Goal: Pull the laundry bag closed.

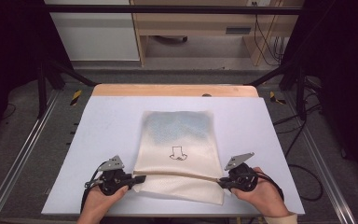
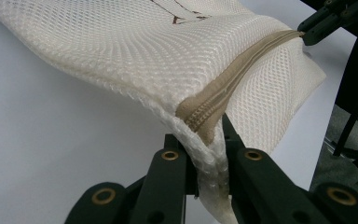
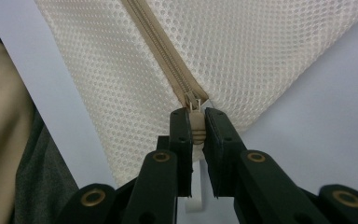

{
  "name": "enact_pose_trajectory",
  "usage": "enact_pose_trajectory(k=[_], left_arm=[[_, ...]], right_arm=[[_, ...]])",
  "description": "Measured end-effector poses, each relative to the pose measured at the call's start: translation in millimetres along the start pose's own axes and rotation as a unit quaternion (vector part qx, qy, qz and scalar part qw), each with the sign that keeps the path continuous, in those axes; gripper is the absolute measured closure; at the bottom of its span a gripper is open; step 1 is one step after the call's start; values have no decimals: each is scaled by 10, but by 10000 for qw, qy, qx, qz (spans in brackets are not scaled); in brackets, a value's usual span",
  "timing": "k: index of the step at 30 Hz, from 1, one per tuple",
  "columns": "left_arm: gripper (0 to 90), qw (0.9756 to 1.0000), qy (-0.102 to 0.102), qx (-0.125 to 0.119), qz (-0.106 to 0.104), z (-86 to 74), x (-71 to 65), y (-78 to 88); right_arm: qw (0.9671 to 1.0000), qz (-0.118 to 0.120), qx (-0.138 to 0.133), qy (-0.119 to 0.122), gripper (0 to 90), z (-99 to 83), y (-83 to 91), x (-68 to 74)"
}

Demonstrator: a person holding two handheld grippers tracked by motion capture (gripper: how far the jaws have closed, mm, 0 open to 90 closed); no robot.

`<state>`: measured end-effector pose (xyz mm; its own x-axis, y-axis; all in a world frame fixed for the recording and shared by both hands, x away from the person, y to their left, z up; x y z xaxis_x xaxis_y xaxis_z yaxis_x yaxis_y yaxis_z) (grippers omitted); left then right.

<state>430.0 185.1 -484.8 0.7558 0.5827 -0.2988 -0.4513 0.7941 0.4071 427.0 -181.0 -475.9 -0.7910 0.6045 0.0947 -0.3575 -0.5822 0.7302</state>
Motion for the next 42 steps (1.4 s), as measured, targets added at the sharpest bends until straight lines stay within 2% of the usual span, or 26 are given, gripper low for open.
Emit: enact_pose_trajectory(k=[3,4,11,16,19,21,23,25,26,29,31,34,39,42], left_arm=[[846,10000,19,-3,-3,1,6,5],[845,10000,22,-5,-7,0,7,6],[841,10000,72,43,-1,-9,2,7],[769,9997,227,66,24,-18,-2,33],[659,9993,336,114,111,-22,6,63],[538,9989,414,104,202,-9,18,107],[475,9988,450,97,193,3,19,163],[381,9983,499,109,274,12,38,226],[353,9982,459,95,363,18,48,251],[270,9975,370,46,602,62,99,353],[218,9961,283,65,831,99,153,422],[183,9929,264,136,1152,157,241,510],[137,9870,125,453,1535,223,366,600],[115,9838,17,711,1643,257,422,634]], right_arm=[[10000,3,49,-78,820,-8,2,6],[10000,-15,37,-11,820,-17,-6,-8],[10000,-22,48,-37,820,-23,-14,-3],[10000,-1,83,-15,789,-26,-41,11],[9999,-105,28,-63,671,-23,-48,0],[9997,-164,-173,-69,557,16,-25,-3],[9989,-239,-399,-84,405,74,-10,10],[9973,-413,-585,-142,304,131,-7,14],[9957,-588,-692,-157,247,163,1,3],[9922,-862,-832,-358,179,246,38,-43],[9886,-1050,-932,-548,145,295,81,-84],[9836,-1345,-1028,-628,114,331,158,-152],[9796,-1581,-931,-817,104,335,252,-252],[9792,-1624,-823,-892,103,318,296,-304]])
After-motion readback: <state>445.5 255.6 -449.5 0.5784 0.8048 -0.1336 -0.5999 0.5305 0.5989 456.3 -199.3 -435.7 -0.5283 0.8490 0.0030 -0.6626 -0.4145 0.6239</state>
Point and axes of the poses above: each handheld gripper's, and its own axes: y roughly backward along the jaws, z roughly out of its top, x roughly to its left, the point moved 4 cm from there along -y, roughly forward along the jaws, and after that the axes turned 10 degrees about -x, right-handed, at the moved point
